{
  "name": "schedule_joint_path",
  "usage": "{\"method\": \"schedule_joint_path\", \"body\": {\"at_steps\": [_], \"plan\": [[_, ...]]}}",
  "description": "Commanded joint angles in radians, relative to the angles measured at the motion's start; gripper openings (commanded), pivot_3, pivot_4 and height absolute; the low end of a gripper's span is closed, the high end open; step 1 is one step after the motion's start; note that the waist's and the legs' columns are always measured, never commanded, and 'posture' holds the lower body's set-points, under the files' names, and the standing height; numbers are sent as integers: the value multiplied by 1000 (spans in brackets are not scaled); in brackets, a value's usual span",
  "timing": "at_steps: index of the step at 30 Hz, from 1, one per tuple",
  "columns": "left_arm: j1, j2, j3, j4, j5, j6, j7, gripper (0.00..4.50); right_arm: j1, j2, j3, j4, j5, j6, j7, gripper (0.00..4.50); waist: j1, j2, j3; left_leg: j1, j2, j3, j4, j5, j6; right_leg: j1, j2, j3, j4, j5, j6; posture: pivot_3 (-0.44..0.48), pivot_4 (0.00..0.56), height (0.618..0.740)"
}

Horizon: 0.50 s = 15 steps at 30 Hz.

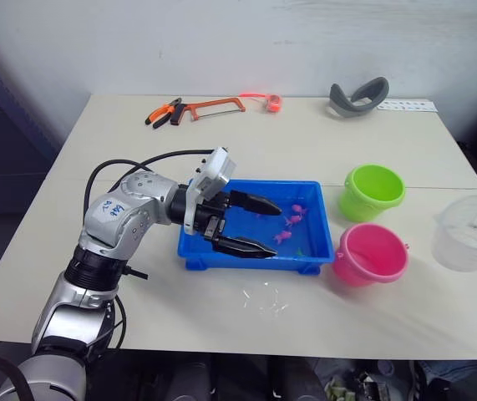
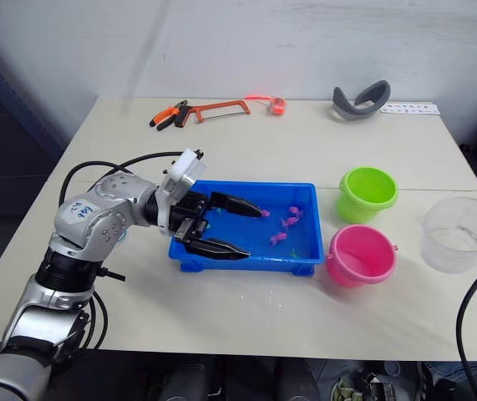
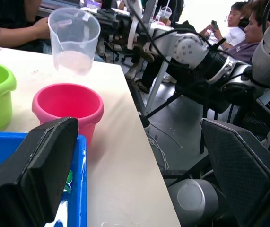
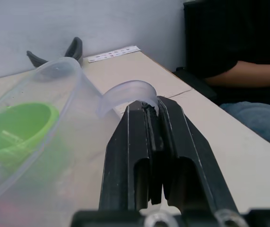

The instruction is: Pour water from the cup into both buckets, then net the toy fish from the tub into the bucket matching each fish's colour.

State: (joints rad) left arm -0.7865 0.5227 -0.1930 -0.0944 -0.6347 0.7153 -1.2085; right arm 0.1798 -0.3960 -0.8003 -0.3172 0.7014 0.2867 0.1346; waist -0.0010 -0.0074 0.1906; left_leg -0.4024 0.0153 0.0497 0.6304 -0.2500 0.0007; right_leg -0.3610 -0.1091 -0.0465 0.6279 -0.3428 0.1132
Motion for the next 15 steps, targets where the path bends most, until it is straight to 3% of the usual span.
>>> {"method": "schedule_joint_path", "body": {"at_steps": [1, 15], "plan": [[-32, -40, -34, 65, 63, -98, -32, 4500, 136, -159, -16, -302, -102, 99, 13, 81, 0, 1, 0, 0, 0, 0, 0, 0, 0, 0, 0, 0, 0, 0, 0, 0, 150, 740], [-47, -81, -36, 113, 107, -156, -43, 4500, 171, -292, 138, -354, -412, 77, 48, 81, 7, 1, 0, -1, -1, 0, 0, 0, 2, -1, 0, -1, 0, 0, 0, 0, 150, 740]]}}
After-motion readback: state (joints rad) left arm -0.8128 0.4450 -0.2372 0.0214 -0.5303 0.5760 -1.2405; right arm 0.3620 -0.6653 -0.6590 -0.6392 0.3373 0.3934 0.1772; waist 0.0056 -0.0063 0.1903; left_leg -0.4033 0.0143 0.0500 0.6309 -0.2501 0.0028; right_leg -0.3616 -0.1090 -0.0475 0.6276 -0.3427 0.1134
